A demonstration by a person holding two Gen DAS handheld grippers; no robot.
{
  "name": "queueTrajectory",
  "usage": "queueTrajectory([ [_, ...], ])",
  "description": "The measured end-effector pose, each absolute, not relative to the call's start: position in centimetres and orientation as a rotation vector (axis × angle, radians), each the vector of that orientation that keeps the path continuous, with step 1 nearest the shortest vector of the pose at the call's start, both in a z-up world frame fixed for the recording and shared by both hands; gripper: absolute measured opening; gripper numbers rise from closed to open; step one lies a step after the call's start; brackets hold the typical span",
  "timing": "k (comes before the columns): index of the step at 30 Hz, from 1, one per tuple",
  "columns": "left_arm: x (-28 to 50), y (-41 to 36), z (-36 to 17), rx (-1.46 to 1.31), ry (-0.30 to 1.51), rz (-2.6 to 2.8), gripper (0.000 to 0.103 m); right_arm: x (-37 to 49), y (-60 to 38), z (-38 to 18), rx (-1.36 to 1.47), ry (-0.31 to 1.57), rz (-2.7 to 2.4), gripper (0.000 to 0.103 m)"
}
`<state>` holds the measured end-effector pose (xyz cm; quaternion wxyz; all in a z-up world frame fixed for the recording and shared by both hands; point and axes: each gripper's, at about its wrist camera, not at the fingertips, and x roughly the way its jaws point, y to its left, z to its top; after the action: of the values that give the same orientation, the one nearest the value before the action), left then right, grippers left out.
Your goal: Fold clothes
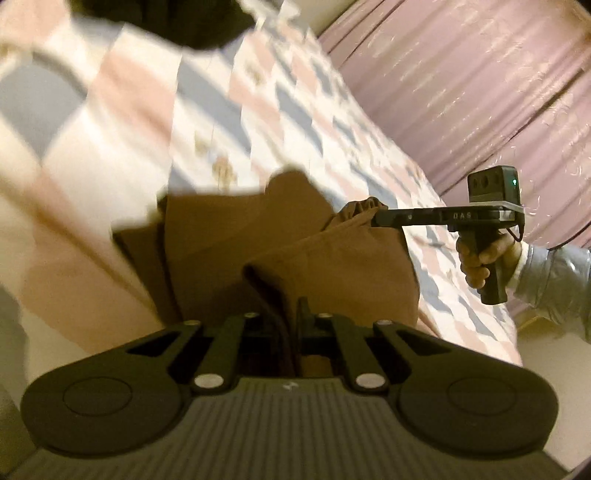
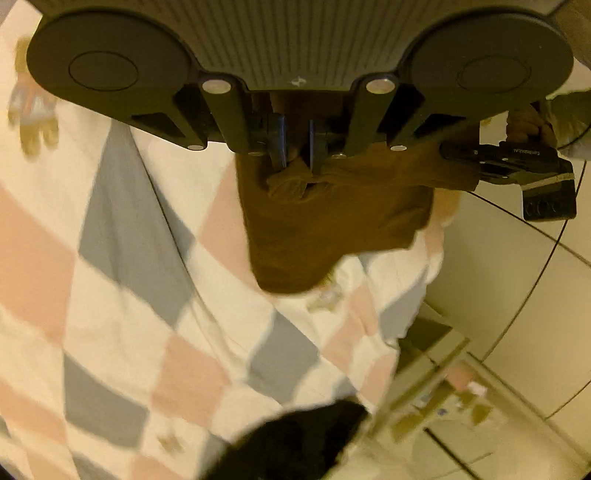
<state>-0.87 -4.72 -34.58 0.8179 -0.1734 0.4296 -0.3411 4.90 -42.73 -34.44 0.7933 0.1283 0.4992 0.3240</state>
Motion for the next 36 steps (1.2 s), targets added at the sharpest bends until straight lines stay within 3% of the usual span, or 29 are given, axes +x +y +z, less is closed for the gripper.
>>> queueTrajectory([
  [5,2.5,-3.4,-35.6,-0.420,0.920,-0.622,0.005,7.5,-41.9,-32.1,0.332,0.993,0.678,0.011],
  [11,5.7,-2.8,-38.7,-0.489,1.023,-0.568,0.011,12.2,-38.9,-34.5,0.351,1.085,0.524,0.011],
  [12,5.9,-2.7,-38.9,-0.499,1.026,-0.566,0.013,12.5,-38.8,-35.1,0.366,1.096,0.502,0.014],
  [13,5.8,-2.4,-38.9,-0.499,1.022,-0.565,0.014,12.7,-38.9,-35.7,0.395,1.114,0.482,0.029],
  [16,5.8,-2.1,-38.5,-0.489,1.005,-0.556,0.014,12.5,-40.4,-36.1,0.483,1.119,0.472,0.041],
  [23,6.3,-1.9,-38.2,-0.465,0.975,-0.552,0.013,12.7,-41.7,-33.0,0.369,1.037,0.544,0.042],
  [26,6.5,-1.9,-38.3,-0.434,0.978,-0.562,0.012,13.5,-39.5,-33.4,0.238,1.078,0.559,0.040],
  [27,6.6,-1.8,-38.3,-0.426,0.979,-0.566,0.012,13.7,-38.9,-33.9,0.212,1.097,0.556,0.019],
  [28,6.6,-1.8,-38.4,-0.423,0.979,-0.571,0.012,13.9,-38.6,-34.3,0.228,1.105,0.557,0.011],
  [31,7.0,-1.6,-38.9,-0.424,0.985,-0.570,0.012,14.0,-37.6,-33.7,0.207,1.035,0.562,0.008],
  [36,7.3,-0.9,-39.8,-0.499,0.994,-0.534,0.011,15.6,-33.7,-34.5,-0.016,1.073,0.541,0.008],
])
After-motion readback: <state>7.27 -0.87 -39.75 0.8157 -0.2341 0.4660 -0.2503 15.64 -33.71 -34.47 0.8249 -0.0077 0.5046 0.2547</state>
